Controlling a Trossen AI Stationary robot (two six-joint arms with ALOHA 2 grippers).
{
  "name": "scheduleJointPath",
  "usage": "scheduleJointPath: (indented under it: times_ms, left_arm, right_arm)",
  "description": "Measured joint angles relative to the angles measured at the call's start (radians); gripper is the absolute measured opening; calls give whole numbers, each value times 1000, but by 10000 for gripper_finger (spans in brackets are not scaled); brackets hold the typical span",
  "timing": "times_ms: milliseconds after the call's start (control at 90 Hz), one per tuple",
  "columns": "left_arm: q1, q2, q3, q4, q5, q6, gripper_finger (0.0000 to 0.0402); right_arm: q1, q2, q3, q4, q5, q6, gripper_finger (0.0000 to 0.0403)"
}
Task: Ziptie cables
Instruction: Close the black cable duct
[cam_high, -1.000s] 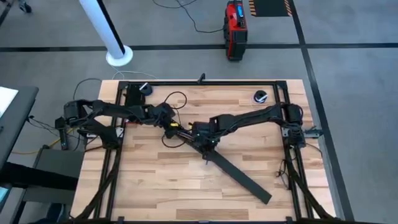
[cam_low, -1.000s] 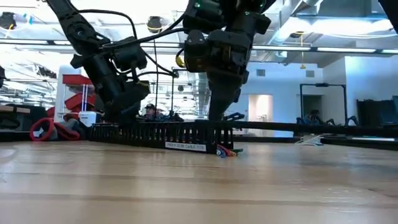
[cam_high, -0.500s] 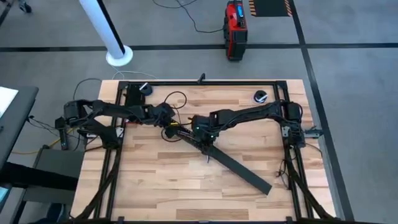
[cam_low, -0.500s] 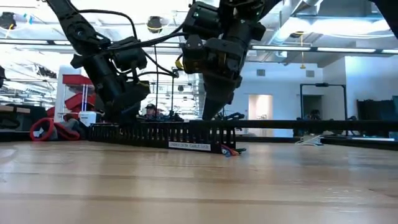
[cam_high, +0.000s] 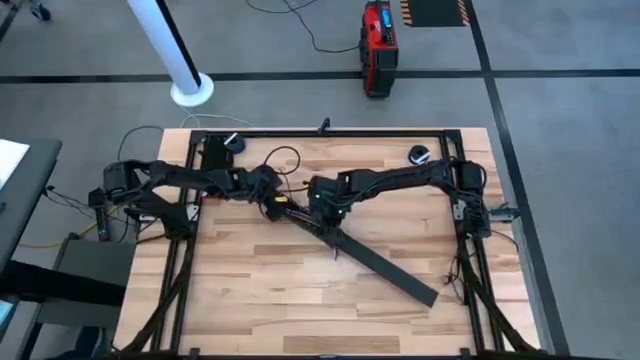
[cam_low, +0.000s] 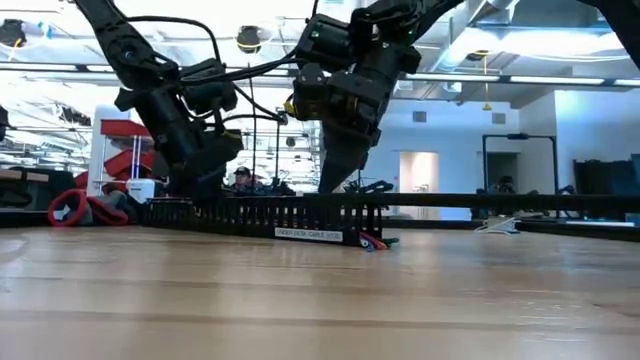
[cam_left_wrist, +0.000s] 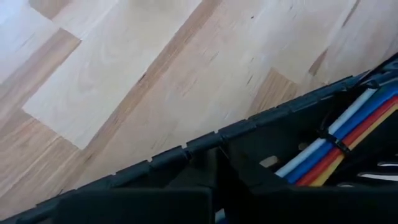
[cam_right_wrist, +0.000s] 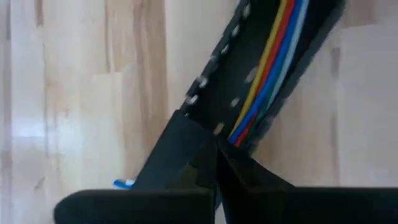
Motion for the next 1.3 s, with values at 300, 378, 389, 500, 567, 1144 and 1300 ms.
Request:
scheduleJointPath:
  times_ms: [300,378,389,500,567,1144,1300]
  left_arm:
    - [0,0,0,32,5,5,0]
    - [0,0,1,31,5,10,0]
    - [0,0,1,30,5,12,0]
    - [0,0,11,28,4,28,0]
    - [3,0,15,29,3,29,0]
    - [5,-2,17,4,-2,10,0]
    - [5,1,17,2,-7,2,0]
  right_arm:
    - [4,-8,81,-124,14,-7,0]
    - [13,-8,99,-174,15,-10,0]
    - [15,-8,101,-180,15,-10,0]
    - [39,-8,104,-236,4,-10,0]
    - [58,-4,102,-257,3,-2,0]
    - [76,-4,6,-141,-24,21,0]
    - [53,-3,5,-137,-43,-5,0]
